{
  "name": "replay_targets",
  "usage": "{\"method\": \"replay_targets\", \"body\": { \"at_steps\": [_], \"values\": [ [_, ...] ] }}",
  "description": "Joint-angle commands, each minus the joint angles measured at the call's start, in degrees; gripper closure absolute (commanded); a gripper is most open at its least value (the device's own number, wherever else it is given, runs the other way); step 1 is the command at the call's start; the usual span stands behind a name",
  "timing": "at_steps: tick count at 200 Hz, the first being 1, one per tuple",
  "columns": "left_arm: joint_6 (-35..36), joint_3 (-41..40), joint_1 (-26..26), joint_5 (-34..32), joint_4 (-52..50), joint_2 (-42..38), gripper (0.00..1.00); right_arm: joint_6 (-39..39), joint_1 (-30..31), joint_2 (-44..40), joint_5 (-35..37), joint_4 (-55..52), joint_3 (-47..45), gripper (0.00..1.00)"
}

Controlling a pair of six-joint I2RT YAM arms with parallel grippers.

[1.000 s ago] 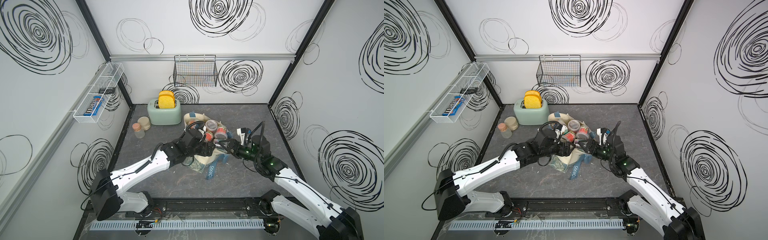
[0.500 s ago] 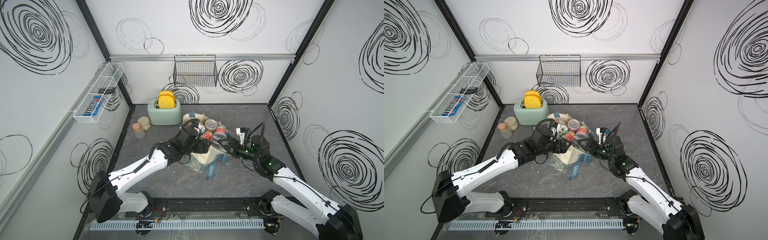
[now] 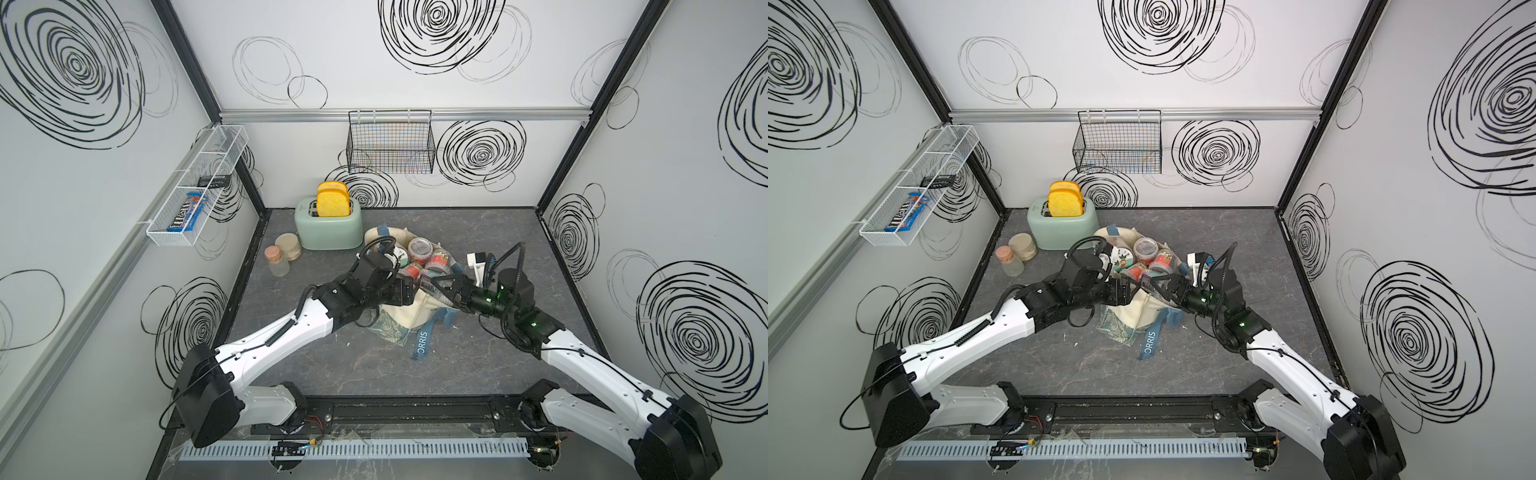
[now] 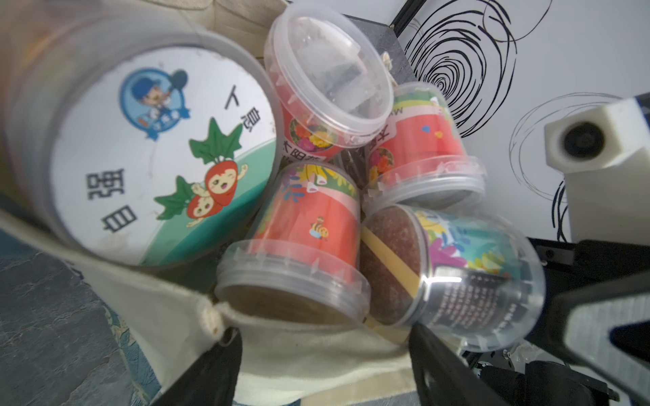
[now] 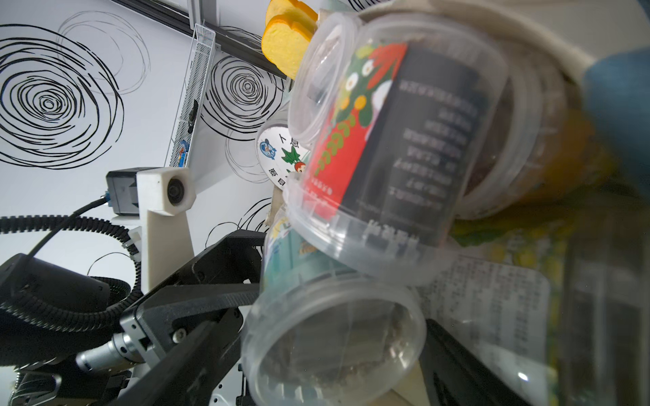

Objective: Take out the seed jars from the canvas bag
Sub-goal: Pick up the seed jar from the canvas bag.

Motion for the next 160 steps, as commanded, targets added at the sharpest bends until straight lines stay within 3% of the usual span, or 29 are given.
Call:
{"method": "replay_targets", "body": {
  "at_steps": [1,76,160],
  "values": [
    [0.7,-1.3,1.0,-1.5,0.2,-0.2,0.21,0.7,0.7,2.4,1.2,1.2,0.5,0.10],
    [1.1,-1.5,1.5,-1.3,0.2,-0.4,0.21,1.6,1.0,4.6,2.9,4.5,0.2,0.13],
    [1.4,-1.1,1.6,0.1,-1.2,-3.9,0.21,0.5,1.3,1.2,2.7,6.6,0.2,0.33]
  ]
}}
